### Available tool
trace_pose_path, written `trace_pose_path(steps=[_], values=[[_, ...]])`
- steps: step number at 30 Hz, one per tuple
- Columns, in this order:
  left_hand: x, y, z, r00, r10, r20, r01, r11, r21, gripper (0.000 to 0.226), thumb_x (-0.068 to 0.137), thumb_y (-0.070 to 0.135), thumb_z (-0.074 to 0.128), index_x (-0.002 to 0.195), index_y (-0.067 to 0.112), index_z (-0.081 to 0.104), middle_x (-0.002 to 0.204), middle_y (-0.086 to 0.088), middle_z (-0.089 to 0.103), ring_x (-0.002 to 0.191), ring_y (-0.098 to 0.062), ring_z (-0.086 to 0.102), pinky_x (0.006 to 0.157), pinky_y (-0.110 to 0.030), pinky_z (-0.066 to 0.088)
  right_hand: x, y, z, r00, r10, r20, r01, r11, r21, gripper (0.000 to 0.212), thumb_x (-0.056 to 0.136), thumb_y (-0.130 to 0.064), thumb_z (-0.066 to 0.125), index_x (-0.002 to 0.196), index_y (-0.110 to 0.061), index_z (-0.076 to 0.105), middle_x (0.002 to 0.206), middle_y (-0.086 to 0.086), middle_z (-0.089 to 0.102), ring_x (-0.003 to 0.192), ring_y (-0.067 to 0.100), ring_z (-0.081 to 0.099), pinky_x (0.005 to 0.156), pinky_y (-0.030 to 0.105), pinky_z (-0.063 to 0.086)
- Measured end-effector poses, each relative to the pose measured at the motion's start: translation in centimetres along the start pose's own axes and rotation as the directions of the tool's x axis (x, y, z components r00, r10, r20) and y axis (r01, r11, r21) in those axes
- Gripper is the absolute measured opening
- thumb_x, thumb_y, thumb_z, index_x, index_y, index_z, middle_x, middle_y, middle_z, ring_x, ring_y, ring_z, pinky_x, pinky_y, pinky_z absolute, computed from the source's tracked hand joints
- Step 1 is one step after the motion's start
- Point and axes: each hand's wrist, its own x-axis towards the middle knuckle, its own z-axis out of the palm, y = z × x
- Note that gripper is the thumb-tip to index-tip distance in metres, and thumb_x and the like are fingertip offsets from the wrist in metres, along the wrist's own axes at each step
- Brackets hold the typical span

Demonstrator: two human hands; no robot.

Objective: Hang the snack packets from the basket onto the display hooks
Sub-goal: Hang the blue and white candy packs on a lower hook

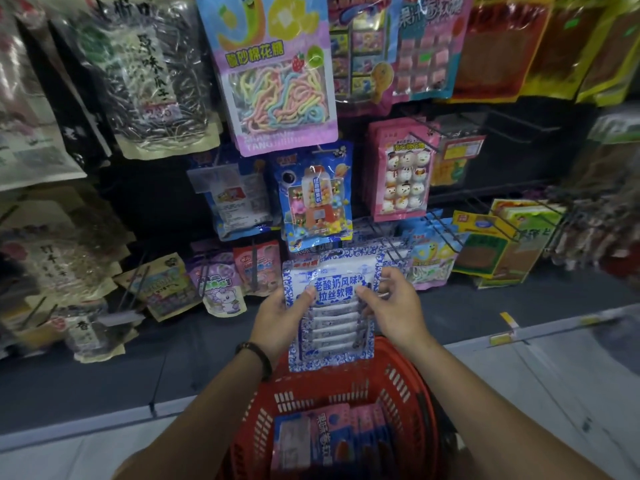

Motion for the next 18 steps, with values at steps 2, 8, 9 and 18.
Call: trace_pose_path(steps=[2,8,9,18], values=[[1.4,-0.3,0.6,1.000,0.020,-0.023,-0.017,0.994,0.107,0.041,0.098,0.054,0.067,0.089,0.015,0.064,0.081,0.008,0.070,0.076,0.002,0.067,0.079,-0.032,0.053,0.6,0.9,-0.6,1.000,-0.012,0.015,0.012,1.000,0.000,0.048,0.096,-0.038,0.077,0.133,-0.031,0.046,0.119,-0.001,0.055,0.090,0.033,0.074,0.080,0.054,0.061],[5.3,-1.6,3.6,0.997,0.073,0.012,-0.074,0.979,0.190,0.024,0.096,0.042,0.074,0.105,0.020,0.071,0.078,-0.010,0.070,0.071,-0.023,0.069,0.072,-0.036,0.058,2.9,4.2,-3.0,1.000,0.023,0.017,-0.026,0.978,0.206,0.013,0.105,-0.025,0.067,0.109,-0.014,0.062,0.109,0.010,0.066,0.096,0.030,0.076,0.089,0.049,0.065],[6.1,-2.0,4.4,0.997,0.082,0.002,-0.080,0.977,0.198,0.011,0.098,0.033,0.074,0.096,0.022,0.071,0.074,-0.009,0.070,0.066,-0.020,0.067,0.069,-0.037,0.057,3.6,4.8,-3.2,0.999,0.042,-0.001,-0.040,0.969,0.245,0.012,0.105,-0.023,0.067,0.107,-0.013,0.063,0.106,0.009,0.067,0.096,0.029,0.076,0.090,0.049,0.064],[12.3,-6.1,12.4,1.000,0.023,0.020,-0.026,0.993,0.115,0.016,0.098,-0.006,0.067,0.108,0.006,0.073,0.093,-0.024,0.065,0.076,-0.031,0.058,0.066,-0.030,0.055,9.3,10.9,-4.9,0.948,0.312,-0.061,-0.246,0.840,0.483,0.015,0.107,-0.029,0.062,0.097,-0.019,0.065,0.102,0.004,0.069,0.103,0.036,0.074,0.091,0.055,0.061]])
